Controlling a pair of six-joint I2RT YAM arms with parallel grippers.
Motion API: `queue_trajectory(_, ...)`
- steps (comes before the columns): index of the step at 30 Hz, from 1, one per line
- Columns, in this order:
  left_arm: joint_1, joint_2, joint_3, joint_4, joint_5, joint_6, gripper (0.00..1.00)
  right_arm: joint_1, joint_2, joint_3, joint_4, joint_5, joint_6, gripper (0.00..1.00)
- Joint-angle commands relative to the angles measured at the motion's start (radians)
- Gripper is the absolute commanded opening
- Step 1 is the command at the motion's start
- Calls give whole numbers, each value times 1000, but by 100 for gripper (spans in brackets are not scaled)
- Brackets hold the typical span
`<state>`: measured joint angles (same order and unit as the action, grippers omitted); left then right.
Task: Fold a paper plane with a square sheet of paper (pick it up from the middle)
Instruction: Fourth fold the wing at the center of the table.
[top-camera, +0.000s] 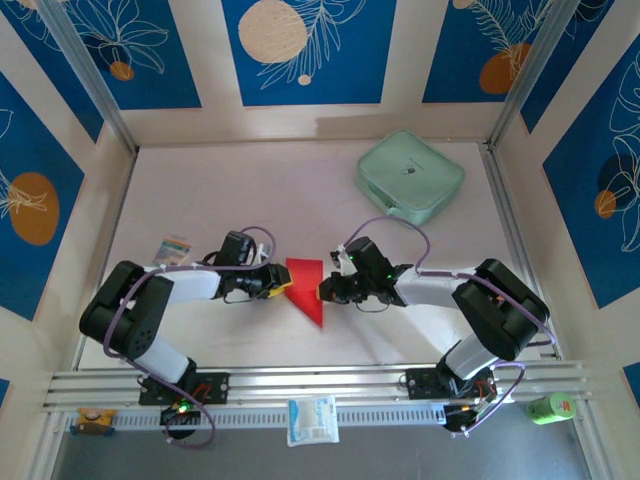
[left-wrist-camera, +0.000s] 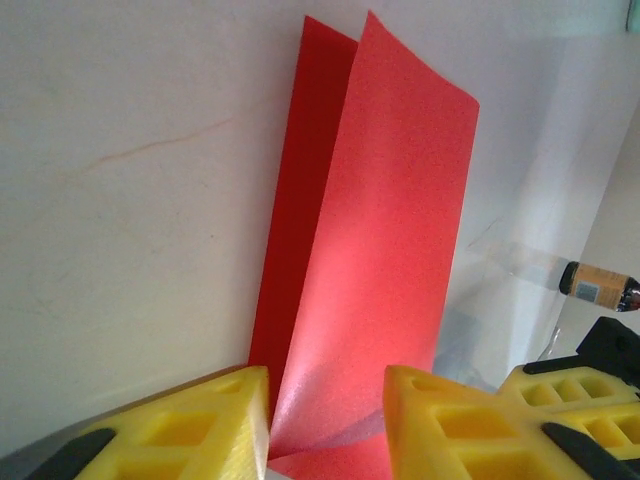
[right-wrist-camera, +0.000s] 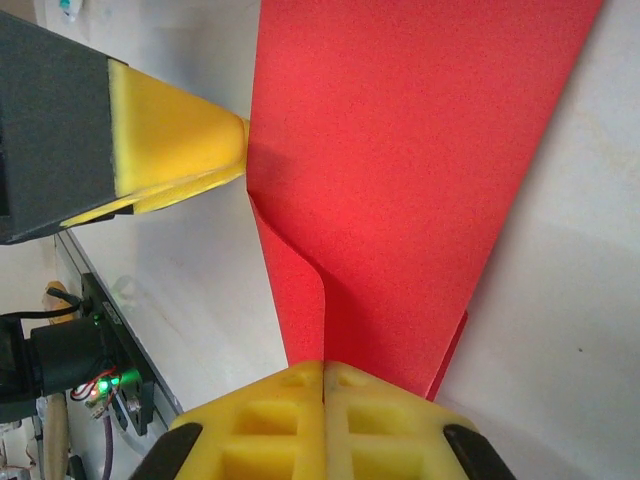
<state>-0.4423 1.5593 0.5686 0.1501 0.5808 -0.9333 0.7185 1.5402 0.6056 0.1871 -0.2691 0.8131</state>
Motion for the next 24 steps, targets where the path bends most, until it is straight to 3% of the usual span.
queue_trajectory(1,10,3,18,26,26,-10,34,-10,-20,-15,10,-23,4,6)
queue_trajectory(5,10,-2,16,26,22,-10,34,-13,-23,-20,12,-23,3,6)
queue_trajectory(24,10,9,18,51,45,-14,4,-24,-38,-21,-24,-10,-2,6)
